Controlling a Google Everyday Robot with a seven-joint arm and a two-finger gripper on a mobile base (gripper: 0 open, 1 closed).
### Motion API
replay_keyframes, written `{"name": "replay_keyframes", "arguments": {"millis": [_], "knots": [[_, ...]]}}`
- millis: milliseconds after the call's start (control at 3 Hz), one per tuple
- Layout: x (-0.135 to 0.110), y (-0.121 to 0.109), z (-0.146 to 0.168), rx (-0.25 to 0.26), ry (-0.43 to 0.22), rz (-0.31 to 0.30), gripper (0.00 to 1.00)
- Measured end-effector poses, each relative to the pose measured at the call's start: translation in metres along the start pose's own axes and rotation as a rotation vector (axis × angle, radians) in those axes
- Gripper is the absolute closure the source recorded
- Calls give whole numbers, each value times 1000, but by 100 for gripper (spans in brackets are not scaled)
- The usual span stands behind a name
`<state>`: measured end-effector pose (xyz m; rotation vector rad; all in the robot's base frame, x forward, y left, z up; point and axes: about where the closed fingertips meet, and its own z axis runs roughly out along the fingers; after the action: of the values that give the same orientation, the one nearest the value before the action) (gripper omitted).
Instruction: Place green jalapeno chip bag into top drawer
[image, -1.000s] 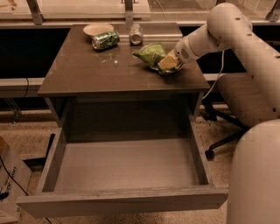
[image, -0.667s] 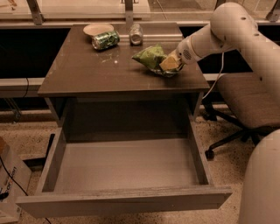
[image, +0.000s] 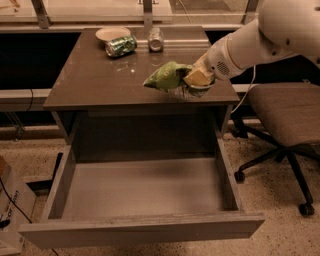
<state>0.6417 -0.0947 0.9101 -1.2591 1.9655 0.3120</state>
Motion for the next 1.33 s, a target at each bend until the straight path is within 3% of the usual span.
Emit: {"name": "replay_keyframes", "arguments": {"millis": [333,667,1000,1333], "knots": [[4,73,-37,-58,28,-32,100],[19,132,-38,-150,116,-85,100],[39,175,-7,-238,193,-124,100],[66,201,35,-296,243,-113,100]]}}
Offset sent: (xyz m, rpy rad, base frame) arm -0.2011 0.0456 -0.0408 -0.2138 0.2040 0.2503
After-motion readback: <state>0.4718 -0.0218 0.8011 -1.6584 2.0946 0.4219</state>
